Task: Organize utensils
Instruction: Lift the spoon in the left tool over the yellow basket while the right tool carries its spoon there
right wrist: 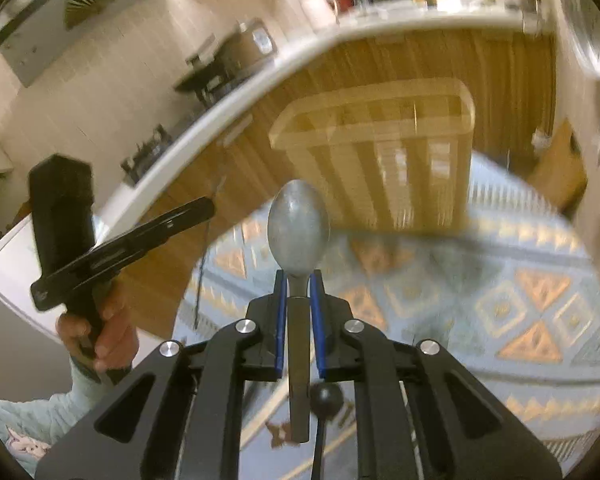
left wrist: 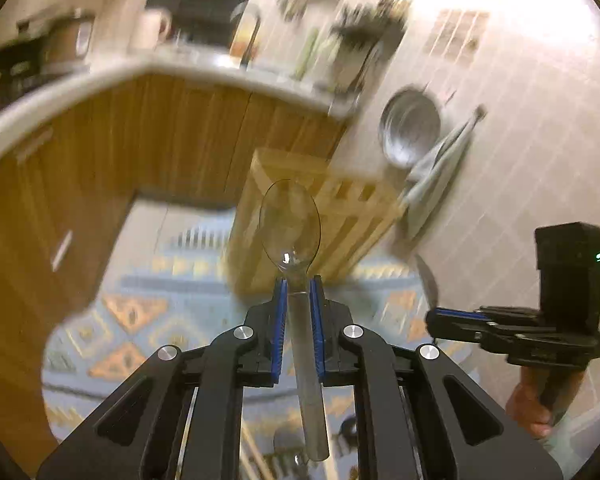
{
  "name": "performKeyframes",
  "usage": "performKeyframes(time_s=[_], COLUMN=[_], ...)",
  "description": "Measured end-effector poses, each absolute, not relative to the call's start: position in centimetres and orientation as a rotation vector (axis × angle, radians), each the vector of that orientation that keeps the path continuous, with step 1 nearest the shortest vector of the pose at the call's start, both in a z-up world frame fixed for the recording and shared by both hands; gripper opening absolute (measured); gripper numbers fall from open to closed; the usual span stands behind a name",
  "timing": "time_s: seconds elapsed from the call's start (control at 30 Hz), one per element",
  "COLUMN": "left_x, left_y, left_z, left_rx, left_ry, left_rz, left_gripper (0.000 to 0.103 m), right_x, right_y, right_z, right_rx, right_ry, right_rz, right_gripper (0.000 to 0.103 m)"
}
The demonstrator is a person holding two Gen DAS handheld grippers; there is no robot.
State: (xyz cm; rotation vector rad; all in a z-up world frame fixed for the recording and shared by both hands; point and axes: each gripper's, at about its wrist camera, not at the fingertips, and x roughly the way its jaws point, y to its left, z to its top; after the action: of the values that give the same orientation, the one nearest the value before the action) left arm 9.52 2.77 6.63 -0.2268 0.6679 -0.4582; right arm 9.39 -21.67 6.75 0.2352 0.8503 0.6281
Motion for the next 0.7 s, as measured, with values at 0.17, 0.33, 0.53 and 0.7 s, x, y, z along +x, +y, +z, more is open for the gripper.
performKeyframes(time_s=[0.17,0.33,0.53,0.7], left_x=[9.2,12.6,17.0,19.4], left_y=[1.7,0.7,-0.3,-1.0], left_z=[11.2,11.7,11.6,10.8], left_rx=[-0.192,-0.239,-0.232,-0.221], left_ry=[0.36,0.219,0.139,0.135], left_rz=[-0.376,-0.361,-0.35,-0.334], left_gripper=[0.009,0.009,0.01,0.01], right_x=[10.3,13.5,18.5,21.1], right_y=[-21.7,-22.2,-24.0,-25.1], right_z=[11.3,13.1,13.2,12.5], right_rx=[0.212,0.197,0.248,0.247], right_ry=[0.592,0.423,0.353,0.311], right_rz=[0.526,0.396,0.311,0.227], right_gripper=[0.01,0.01,0.01,0.01])
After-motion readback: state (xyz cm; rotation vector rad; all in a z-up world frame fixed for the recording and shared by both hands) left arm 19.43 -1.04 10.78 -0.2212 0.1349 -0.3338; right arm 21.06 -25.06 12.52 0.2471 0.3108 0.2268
